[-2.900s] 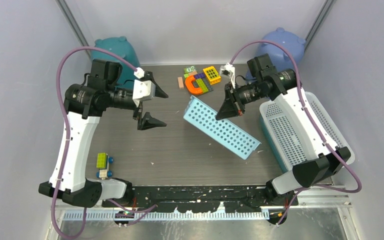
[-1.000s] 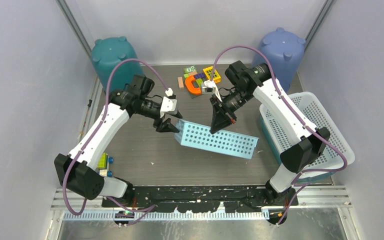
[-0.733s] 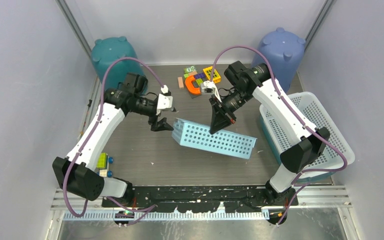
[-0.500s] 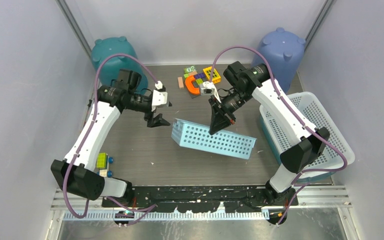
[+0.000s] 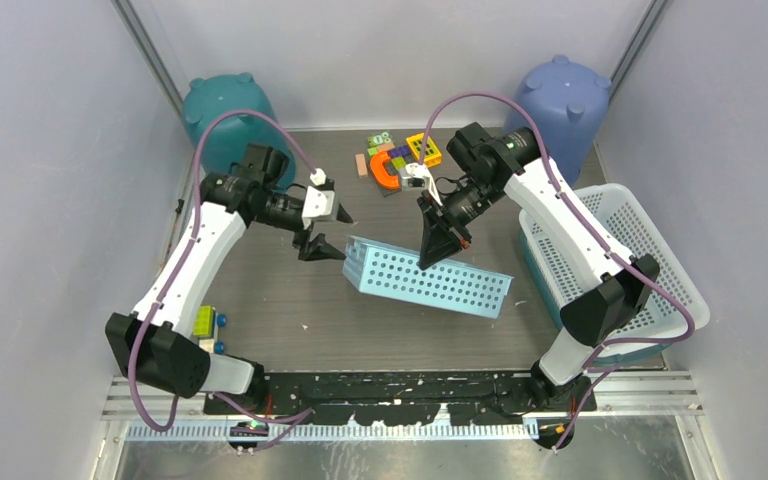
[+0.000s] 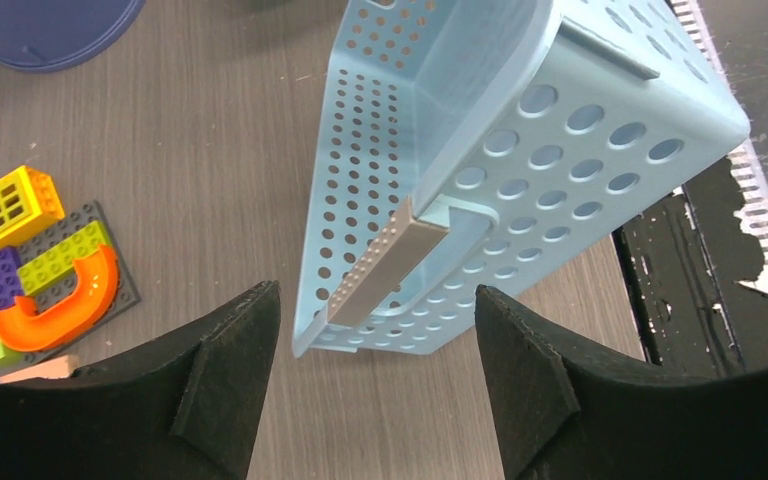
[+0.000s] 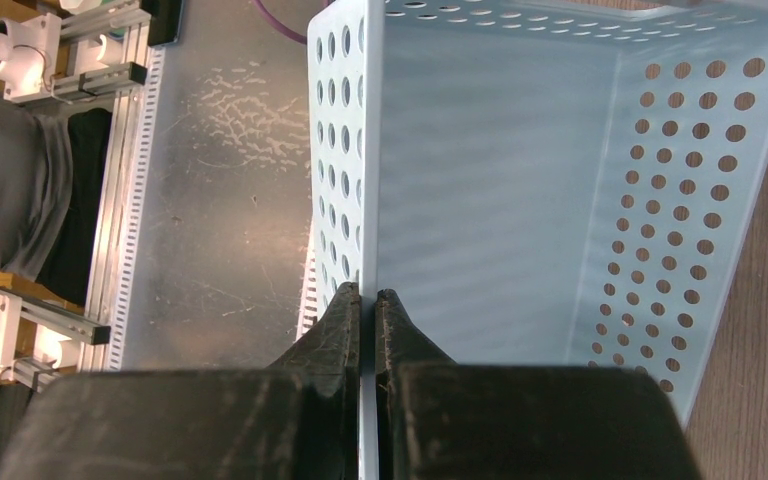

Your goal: Turn the large container upside down

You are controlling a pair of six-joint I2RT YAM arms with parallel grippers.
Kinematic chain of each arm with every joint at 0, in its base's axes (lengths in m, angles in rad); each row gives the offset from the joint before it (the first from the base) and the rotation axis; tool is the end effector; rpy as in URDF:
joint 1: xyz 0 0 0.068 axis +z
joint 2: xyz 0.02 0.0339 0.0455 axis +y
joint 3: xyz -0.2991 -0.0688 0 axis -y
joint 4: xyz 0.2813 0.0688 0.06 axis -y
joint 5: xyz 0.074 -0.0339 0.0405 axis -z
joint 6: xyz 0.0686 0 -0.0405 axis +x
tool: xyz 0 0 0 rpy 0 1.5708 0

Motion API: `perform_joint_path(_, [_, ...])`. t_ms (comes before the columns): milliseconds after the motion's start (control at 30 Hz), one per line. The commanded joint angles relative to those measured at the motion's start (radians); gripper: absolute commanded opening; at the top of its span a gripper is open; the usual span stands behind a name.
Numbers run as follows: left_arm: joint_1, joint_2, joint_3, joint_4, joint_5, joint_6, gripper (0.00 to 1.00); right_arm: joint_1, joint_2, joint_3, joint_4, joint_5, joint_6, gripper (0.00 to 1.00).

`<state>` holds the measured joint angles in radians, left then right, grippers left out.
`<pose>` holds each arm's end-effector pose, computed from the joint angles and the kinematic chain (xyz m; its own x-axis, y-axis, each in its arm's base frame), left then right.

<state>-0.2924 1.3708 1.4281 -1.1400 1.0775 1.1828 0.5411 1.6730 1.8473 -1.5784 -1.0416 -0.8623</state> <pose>0.2583 -0.1408 0.3886 0.1725 0.4058 -0.8975 0.9841 -0.1092 0.1398 0.2568 0.2234 0.4118 -0.2593 -0.6031 -0.7544 -0.8909 -0.1521 0.4279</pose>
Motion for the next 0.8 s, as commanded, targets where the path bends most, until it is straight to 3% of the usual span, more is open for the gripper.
perform_joint_path(0, [-0.025,0.01,-0.026,0.048,0.059,-0.018,0.72,0.004,-0.03,0.016,-0.155,-0.038,-0.018,0.01])
perform_joint_path(267, [-0.044,0.044,-0.02,0.109,0.05,-0.084,0.64,0.004,-0.019,0.015,-0.154,-0.033,-0.023,0.01])
perform_joint_path(600, [-0.044,0.041,0.013,-0.003,0.016,0.018,0.53,0.004,-0.028,-0.005,-0.155,-0.017,-0.034,0.01])
perform_joint_path(767, [-0.044,0.047,0.001,0.038,0.053,-0.018,0.49,0.004,-0.026,-0.008,-0.155,-0.029,-0.038,0.01])
